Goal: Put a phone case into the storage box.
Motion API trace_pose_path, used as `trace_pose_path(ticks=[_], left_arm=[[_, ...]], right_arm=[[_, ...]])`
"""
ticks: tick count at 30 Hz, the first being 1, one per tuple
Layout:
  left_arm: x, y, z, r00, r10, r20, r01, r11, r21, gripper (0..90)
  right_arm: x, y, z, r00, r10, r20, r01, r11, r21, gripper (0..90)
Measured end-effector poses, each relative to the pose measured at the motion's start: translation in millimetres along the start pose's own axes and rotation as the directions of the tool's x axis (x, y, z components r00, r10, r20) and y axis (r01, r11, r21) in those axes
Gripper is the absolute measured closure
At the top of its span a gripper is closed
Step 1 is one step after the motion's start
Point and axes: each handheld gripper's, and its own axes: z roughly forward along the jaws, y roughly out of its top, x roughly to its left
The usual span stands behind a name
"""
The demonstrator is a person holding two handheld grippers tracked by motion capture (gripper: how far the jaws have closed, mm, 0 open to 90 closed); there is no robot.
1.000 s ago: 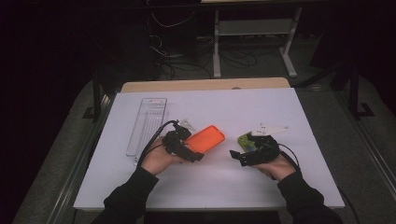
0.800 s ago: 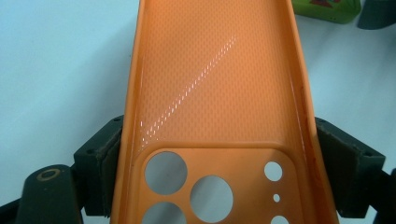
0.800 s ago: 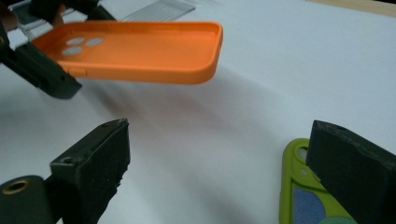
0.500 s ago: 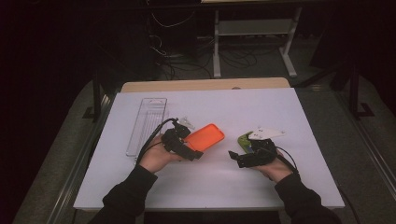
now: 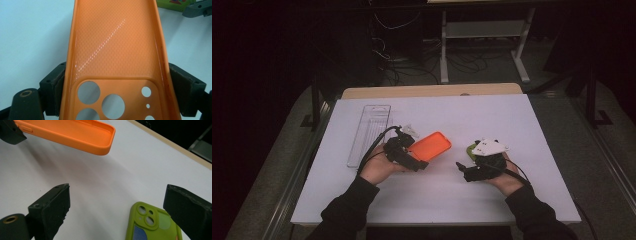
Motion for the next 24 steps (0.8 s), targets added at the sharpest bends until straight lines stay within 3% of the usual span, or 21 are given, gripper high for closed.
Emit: trace_pose_path(ticks=[6, 7, 11, 13, 18, 24], left_arm=[[0.3, 0.3, 0.5, 0.9999, 0.015, 0.002, -0.015, 0.9999, 0.002, 15.6], [0.0, 0.3, 0.8, 0.9999, 0.013, 0.004, -0.013, 0.9999, 0.003, 15.6], [0.1, 0.5, 0.8, 0.9997, 0.025, 0.003, -0.025, 0.9997, 0.005, 15.6], [0.3, 0.4, 0.9, 0.9995, 0.031, -0.001, -0.031, 0.9995, 0.005, 15.6], [-0.8, 0.2, 0.7, 0.9997, 0.025, -0.003, -0.025, 0.9997, 0.006, 15.6], [-1.4, 0.1, 2.1, 0.9995, 0.031, -0.006, -0.031, 0.9995, -0.006, 15.6]], right_arm=[[2.7, 0.6, 0.0, 0.9994, -0.028, 0.018, 0.028, 1.0, 0.004, 3.9], [3.6, 0.9, 0.1, 0.9974, -0.064, 0.032, 0.064, 0.998, 0.003, 3.3], [5.7, 1.6, 0.5, 0.9946, -0.094, 0.044, 0.094, 0.996, 0.005, 2.5], [6.8, 1.5, 1.3, 0.9884, -0.138, 0.063, 0.138, 0.99, 0.007, 1.8], [9.4, 0.8, 2.3, 0.9793, -0.181, 0.091, 0.18, 0.983, 0.017, 1.5], [14.8, 0.5, 4.2, 0.9545, -0.268, 0.13, 0.265, 0.963, 0.044, 1.1]])
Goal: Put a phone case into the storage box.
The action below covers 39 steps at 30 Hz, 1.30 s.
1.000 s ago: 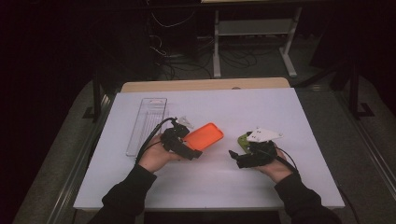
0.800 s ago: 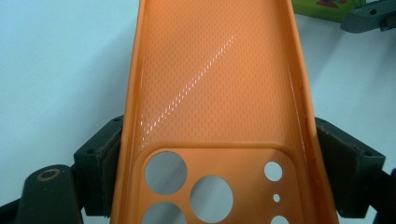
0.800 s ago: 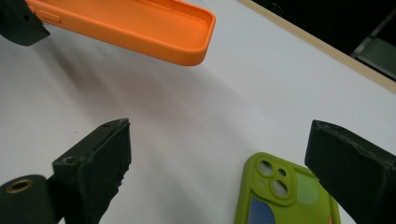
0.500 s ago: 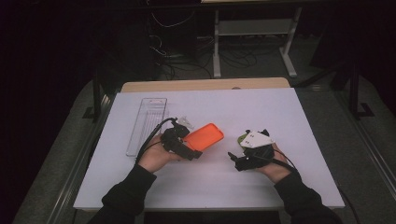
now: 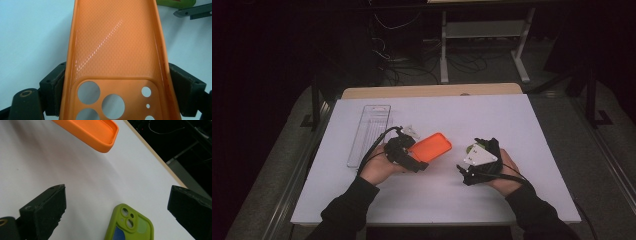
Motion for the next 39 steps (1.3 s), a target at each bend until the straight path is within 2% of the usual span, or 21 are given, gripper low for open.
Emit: trace_pose_path(ticks=[1, 2, 3, 6, 7, 9, 12, 21, 23, 24, 25, 26, 27, 30, 31, 32, 34, 36, 37, 38, 39], left_arm=[[0.2, -0.1, -0.1, 1.0, 0.003, 0.001, -0.003, 1.0, 0.007, 15.6], [0.3, -0.1, -0.1, 1.0, 0.004, 0.001, -0.004, 1.0, 0.008, 15.6], [0.5, -0.2, -0.2, 1.0, 0.007, 0.002, -0.007, 0.9999, 0.01, 15.6], [1.5, -0.1, -1.1, 0.9998, 0.02, 0.003, -0.02, 0.9995, 0.025, 15.6], [-0.3, -0.4, 0.5, 1.0, -0.004, 0.002, 0.004, 1.0, 0.003, 15.6], [-0.6, -0.2, 0.3, 1.0, -0.001, 0.003, 0.001, 1.0, 0.0, 15.6], [-1.0, -0.2, 0.5, 1.0, 0.002, 0.0, -0.002, 1.0, -0.002, 15.6], [-3.1, -0.1, 1.6, 1.0, -0.008, -0.002, 0.008, 0.9999, -0.009, 15.6], [-2.8, -0.1, 1.2, 1.0, 0.005, -0.002, -0.005, 1.0, 0.0, 15.6], [-3.0, -0.1, 1.4, 1.0, 0.004, 0.0, -0.004, 1.0, 0.0, 15.6], [-2.6, 0.0, 1.1, 1.0, 0.009, -0.001, -0.009, 0.9999, 0.007, 15.6], [-3.2, -0.1, 1.4, 1.0, 0.004, -0.001, -0.003, 1.0, 0.002, 15.6], [-3.2, -0.1, 1.4, 1.0, 0.004, -0.001, -0.003, 1.0, 0.002, 15.6], [-3.1, -0.2, 1.3, 1.0, 0.006, -0.006, -0.006, 1.0, 0.002, 15.6], [-3.1, -0.4, 1.6, 1.0, 0.008, -0.004, -0.008, 1.0, 0.0, 15.6], [-2.2, -0.1, 0.6, 0.9997, 0.024, -0.005, -0.024, 0.9996, 0.016, 15.6], [-3.2, -0.3, 1.4, 0.9999, 0.011, -0.006, -0.011, 0.9999, 0.007, 15.6], [-2.3, -0.1, 1.0, 0.9996, 0.028, -0.008, -0.027, 0.9994, 0.022, 15.6], [-2.0, -0.2, 1.3, 0.9992, 0.037, -0.013, -0.037, 0.999, 0.027, 15.6], [-2.0, -0.2, 1.3, 0.9992, 0.037, -0.013, -0.037, 0.999, 0.027, 15.6], [-2.3, -0.2, 1.4, 0.9992, 0.038, -0.015, -0.038, 0.9989, 0.026, 15.6]], right_arm=[[1.3, 0.5, 0.1, 0.9995, -0.029, 0.013, 0.029, 1.0, -0.004, 1.1], [1.3, 0.5, 0.1, 0.9995, -0.029, 0.013, 0.029, 1.0, -0.004, 1.1], [1.3, 0.7, -0.3, 0.9965, -0.078, 0.032, 0.078, 0.997, -0.002, 1.2], [2.8, 1.5, -1.0, 0.9927, -0.107, 0.055, 0.108, 0.994, -0.01, 1.1], [3.6, 2.1, -1.2, 0.9893, -0.128, 0.07, 0.129, 0.992, -0.012, 1.1], [5.9, 3.3, -2.1, 0.9796, -0.171, 0.106, 0.174, 0.984, -0.02, 1.2], [7.3, 3.9, -2.3, 0.9764, -0.183, 0.114, 0.187, 0.982, -0.024, 1.1], [14.0, 4.9, -1.0, 0.9559, -0.248, 0.158, 0.253, 0.967, -0.013, 0.9], [15.7, 4.9, -0.4, 0.9483, -0.269, 0.169, 0.274, 0.962, -0.009, 0.8], [14.1, 5.0, -0.8, 0.9328, -0.317, 0.172, 0.32, 0.947, 0.008, 0.8], [14.6, 4.9, -0.4, 0.9251, -0.335, 0.178, 0.339, 0.941, 0.009, 0.7], [16.0, 4.6, 0.7, 0.9079, -0.367, 0.202, 0.372, 0.928, 0.013, 0.4], [16.0, 4.6, 0.7, 0.9079, -0.367, 0.202, 0.372, 0.928, 0.013, 0.4], [17.8, 4.8, 1.6, 0.8945, -0.394, 0.211, 0.399, 0.917, 0.019, 0.3], [19.0, 4.7, 2.1, 0.8714, -0.433, 0.231, 0.438, 0.898, 0.029, 0.3], [20.2, 4.5, 2.4, 0.8653, -0.442, 0.237, 0.448, 0.894, 0.029, 0.3], [21.4, 4.7, 2.5, 0.8607, -0.45, 0.238, 0.456, 0.889, 0.033, 0.4], [23.6, 5.1, 2.9, 0.8462, -0.467, 0.256, 0.476, 0.879, 0.032, 0.3], [24.6, 5.5, 3.6, 0.8211, -0.498, 0.279, 0.511, 0.859, 0.03, 0.3], [24.6, 5.5, 3.6, 0.8211, -0.498, 0.279, 0.511, 0.859, 0.03, 0.3], [24.5, 5.7, 3.3, 0.801, -0.529, 0.279, 0.539, 0.841, 0.047, 0.4]])
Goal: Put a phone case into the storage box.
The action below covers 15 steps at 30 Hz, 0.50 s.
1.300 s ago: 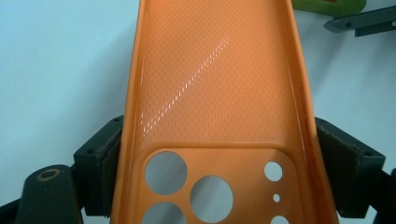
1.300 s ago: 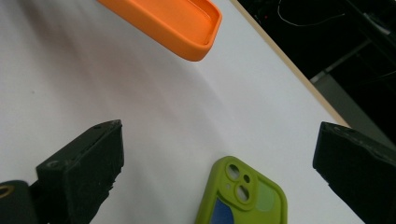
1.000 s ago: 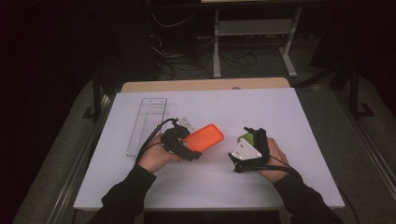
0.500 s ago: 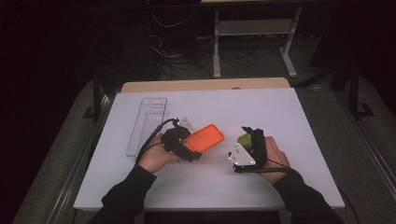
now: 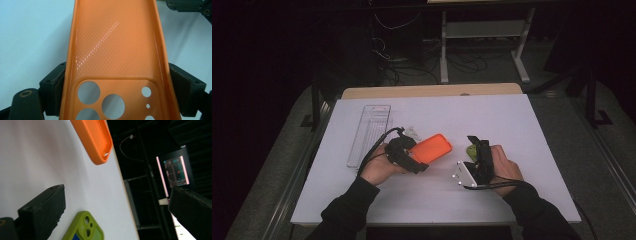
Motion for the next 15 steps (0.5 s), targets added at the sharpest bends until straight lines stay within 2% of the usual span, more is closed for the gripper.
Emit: trace_pose_path(ticks=[1, 2, 3, 5, 6, 9, 10, 11, 12, 13, 14, 15], left_arm=[[-0.3, 0.0, 0.4, 1.0, -0.001, 0.001, 0.001, 1.0, -0.001, 15.6], [-0.7, 0.0, 0.4, 1.0, -0.002, 0.003, 0.002, 1.0, 0.001, 15.6], [-0.9, 0.1, 0.5, 1.0, -0.003, 0.005, 0.003, 1.0, 0.003, 15.6], [-3.9, 0.3, 2.3, 0.9992, -0.038, 0.007, 0.039, 0.9989, -0.027, 15.6], [-1.9, 0.5, 0.4, 1.0, -0.006, 0.005, 0.006, 1.0, -0.002, 15.6], [-1.7, 1.2, 0.1, 1.0, -0.004, 0.005, 0.004, 1.0, -0.007, 15.6], [-1.7, 1.4, 0.1, 1.0, -0.005, 0.004, 0.005, 0.9999, -0.011, 15.6], [-3.9, 1.3, 1.5, 0.9993, -0.038, 0.005, 0.038, 0.9986, -0.038, 15.6], [-4.4, 1.5, 1.6, 0.999, -0.044, 0.007, 0.044, 0.9981, -0.043, 15.6], [-3.9, 1.9, 0.7, 0.9993, -0.035, 0.009, 0.035, 0.9988, -0.033, 15.6], [-2.3, 2.4, -1.2, 0.9999, -0.007, 0.01, 0.007, 0.9999, -0.009, 15.6], [-2.3, 2.7, -1.0, 0.9999, -0.002, 0.014, 0.002, 0.9999, -0.013, 15.6]], right_arm=[[2.0, 0.4, 0.3, 0.9999, -0.009, 0.007, 0.009, 1.0, 0.001, 0.4], [4.5, 1.0, 0.6, 0.9988, -0.046, 0.019, 0.046, 0.999, 0.006, 0.4], [4.5, 1.0, 0.6, 0.9988, -0.046, 0.019, 0.046, 0.999, 0.006, 0.4], [6.5, 2.2, 1.0, 0.9972, -0.07, 0.026, 0.07, 0.997, 0.011, 0.4], [8.2, 3.4, 1.5, 0.9977, -0.056, 0.039, 0.056, 0.998, -0.001, 0.4], [11.0, 6.3, 2.3, 0.9942, -0.093, 0.053, 0.094, 0.996, -0.007, 0.4], [11.6, 7.3, 2.3, 0.9925, -0.114, 0.044, 0.115, 0.993, -0.006, 0.4], [12.0, 8.5, 2.6, 0.9903, -0.13, 0.049, 0.131, 0.991, -0.01, 0.5], [13.3, 9.9, 2.5, 0.9899, -0.13, 0.058, 0.13, 0.991, -0.007, 0.6], [14.0, 11.3, 3.1, 0.9878, -0.138, 0.074, 0.139, 0.99, -0.017, 0.8], [14.4, 12.9, 3.5, 0.9852, -0.152, 0.08, 0.154, 0.988, -0.024, 1.7], [15.0, 14.6, 3.6, 0.9842, -0.156, 0.084, 0.159, 0.987, -0.026, 2.3]])
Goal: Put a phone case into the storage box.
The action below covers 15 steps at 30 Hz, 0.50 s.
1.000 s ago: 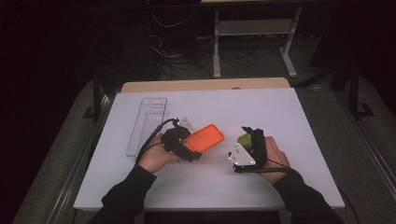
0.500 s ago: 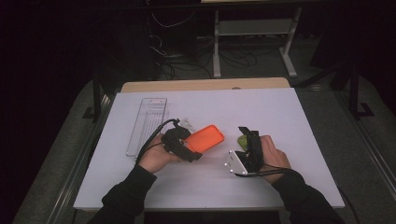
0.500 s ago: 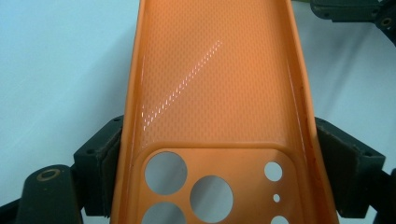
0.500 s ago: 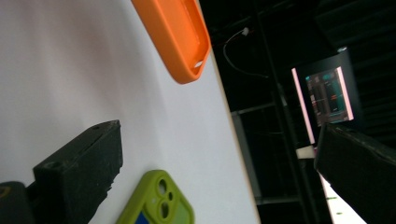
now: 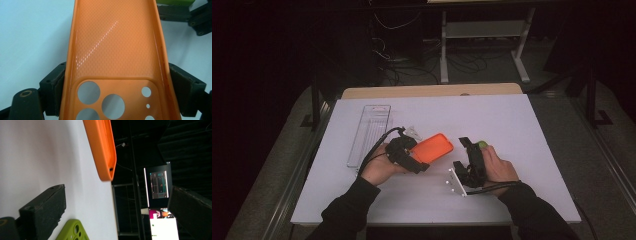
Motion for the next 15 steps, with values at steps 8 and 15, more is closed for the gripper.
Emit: trace_pose_path(ticks=[8, 15], left_arm=[[-3.0, 2.7, -0.5, 1.0, -0.001, 0.003, 0.001, 1.0, -0.003, 15.6], [-2.7, 2.6, -1.7, 1.0, -0.006, 0.006, 0.006, 1.0, -0.005, 15.6]], right_arm=[[3.8, 14.8, 2.5, 0.9981, -0.047, 0.038, 0.049, 0.998, -0.04, 12.4], [7.7, 30.2, 5.9, 0.9952, -0.074, 0.064, 0.078, 0.994, -0.075, 26.5]])
